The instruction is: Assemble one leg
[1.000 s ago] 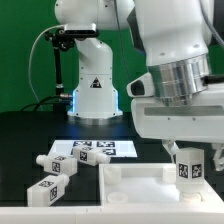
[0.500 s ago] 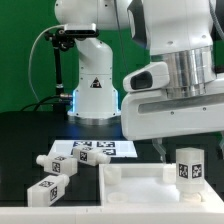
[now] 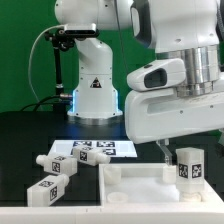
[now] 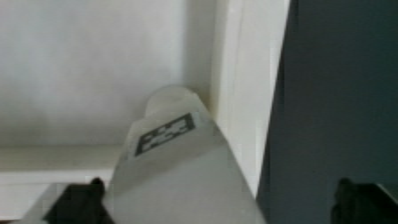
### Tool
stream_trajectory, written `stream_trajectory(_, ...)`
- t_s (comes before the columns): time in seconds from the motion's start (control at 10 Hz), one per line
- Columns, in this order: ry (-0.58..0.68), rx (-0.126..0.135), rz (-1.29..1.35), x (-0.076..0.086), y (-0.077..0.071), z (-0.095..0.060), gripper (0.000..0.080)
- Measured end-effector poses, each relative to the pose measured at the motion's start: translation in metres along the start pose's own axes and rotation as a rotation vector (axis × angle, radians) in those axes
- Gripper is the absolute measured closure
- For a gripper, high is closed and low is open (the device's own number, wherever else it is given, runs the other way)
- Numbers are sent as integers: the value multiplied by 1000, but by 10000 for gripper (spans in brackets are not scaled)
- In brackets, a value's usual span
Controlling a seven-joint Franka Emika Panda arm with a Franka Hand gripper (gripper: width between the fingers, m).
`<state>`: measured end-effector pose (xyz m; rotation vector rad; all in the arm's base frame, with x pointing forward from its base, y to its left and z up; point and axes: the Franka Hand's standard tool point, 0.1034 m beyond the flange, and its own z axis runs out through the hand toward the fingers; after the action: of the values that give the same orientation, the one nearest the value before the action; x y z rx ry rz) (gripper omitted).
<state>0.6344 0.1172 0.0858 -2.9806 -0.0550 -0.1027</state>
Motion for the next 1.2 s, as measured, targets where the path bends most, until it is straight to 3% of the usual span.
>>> stream_trajectory(0.1, 0, 1, 57, 0, -1, 0, 425)
stream_trajectory(0.2, 0, 1, 112, 0, 0, 0, 425)
stream_trajectory(0.3, 1, 2, 171, 0, 0, 0, 491)
stream_trajectory(0.5, 2, 5, 282, 1, 1, 0, 491)
stream_trajectory(0.7, -3, 35, 524, 2, 4, 0, 491)
stream_trajectory(0.9, -21, 48, 796, 4, 4, -3, 491)
stream_trajectory(1.1, -48, 97, 1054, 4, 5, -1, 491)
stream_trajectory(1.2, -49, 97, 1049, 3, 3, -1, 491)
